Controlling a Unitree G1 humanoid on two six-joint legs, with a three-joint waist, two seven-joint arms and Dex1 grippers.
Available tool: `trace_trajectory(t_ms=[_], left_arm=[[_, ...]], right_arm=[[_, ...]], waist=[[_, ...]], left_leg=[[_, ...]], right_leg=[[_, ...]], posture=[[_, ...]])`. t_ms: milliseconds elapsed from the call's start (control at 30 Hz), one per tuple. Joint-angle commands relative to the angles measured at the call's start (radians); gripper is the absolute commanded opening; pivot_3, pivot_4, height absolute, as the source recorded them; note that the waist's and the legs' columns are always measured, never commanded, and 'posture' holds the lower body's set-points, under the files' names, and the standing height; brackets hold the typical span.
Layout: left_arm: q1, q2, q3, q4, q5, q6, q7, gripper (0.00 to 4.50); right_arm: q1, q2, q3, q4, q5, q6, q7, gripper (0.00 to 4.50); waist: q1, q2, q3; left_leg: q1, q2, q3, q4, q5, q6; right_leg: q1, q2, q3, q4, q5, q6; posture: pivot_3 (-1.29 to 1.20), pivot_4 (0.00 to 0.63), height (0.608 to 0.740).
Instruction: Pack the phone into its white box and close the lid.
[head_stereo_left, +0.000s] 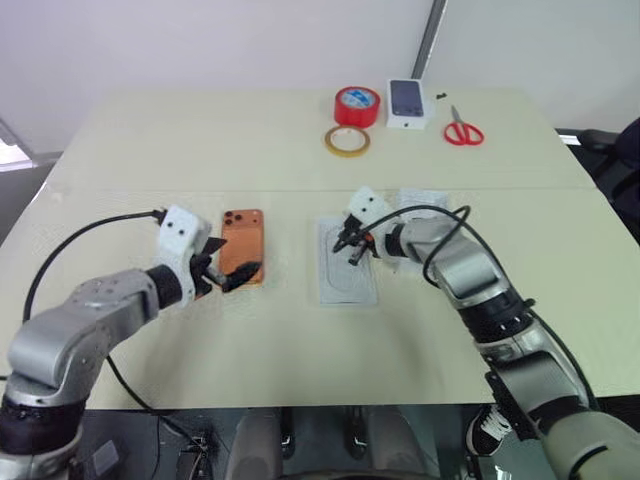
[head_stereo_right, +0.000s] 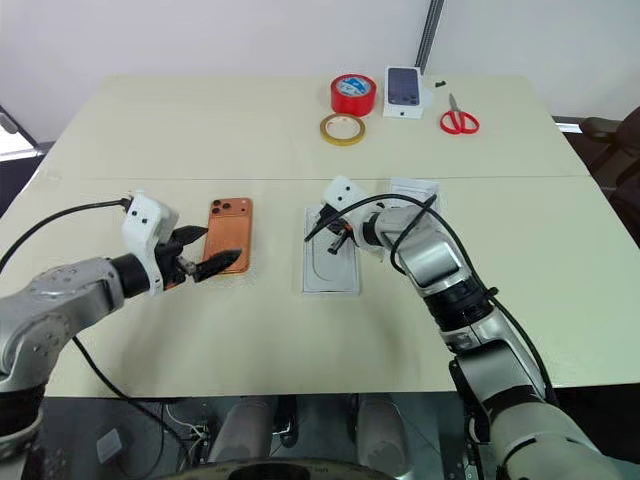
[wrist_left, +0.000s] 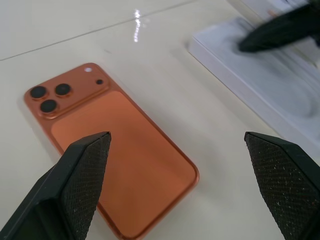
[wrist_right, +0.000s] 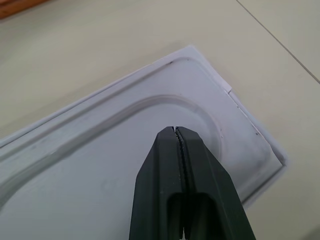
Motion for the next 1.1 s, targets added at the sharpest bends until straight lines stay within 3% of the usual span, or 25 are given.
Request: trace_trajectory(t_ms=[33,567,800,1100], left_arm=[[0.030,0.017,0.006,-0.038,0.031,-0.079,-0.074,4.50],[0.078,-0.027,0.031,-0.038,0.055,-0.091,-0.062,4.50],[0.045,-0.079,0.101,0.029,0.039,-0.037,0.023,4.50],[-0.142,-0.186,0.206,0.210,-0.037,0.281,0.242,4.50]], right_arm=[[-0.035,0.019,0.017,0.028,-0.040,-0.049,-0.028,0.03],[0.035,-0.089,0.082,-0.119,-0.058,0.011,0.095,0.03],[-0.022,-0.002,0.008,-0.138,-0.033,-0.020,0.020,0.03],[-0.090,0.170,0.064,-0.067,-0.018,-0.044,0.010,0.03]], waist=[[0.001,0.000,0.000],[-0.001,0.000,0.000],[-0.001,0.000,0.000],[0.001,0.000,0.000]], left_leg=[[0.000,0.000,0.000,-0.001,0.000,0.000],[0.002,0.001,0.000,-0.002,0.001,0.000],[0.002,0.002,0.000,-0.002,0.002,0.001],[0.003,0.003,-0.001,-0.001,0.004,0.001]], right_leg=[[0.000,0.000,0.000,0.000,0.000,0.000],[0.001,0.004,0.000,0.000,0.000,0.000],[0.001,0.006,0.000,0.001,0.000,0.000],[0.002,0.009,0.000,0.002,0.000,0.001]], posture=[[0.00,0.150,0.740],[0.00,0.150,0.740],[0.00,0.150,0.740],[0.00,0.150,0.740]])
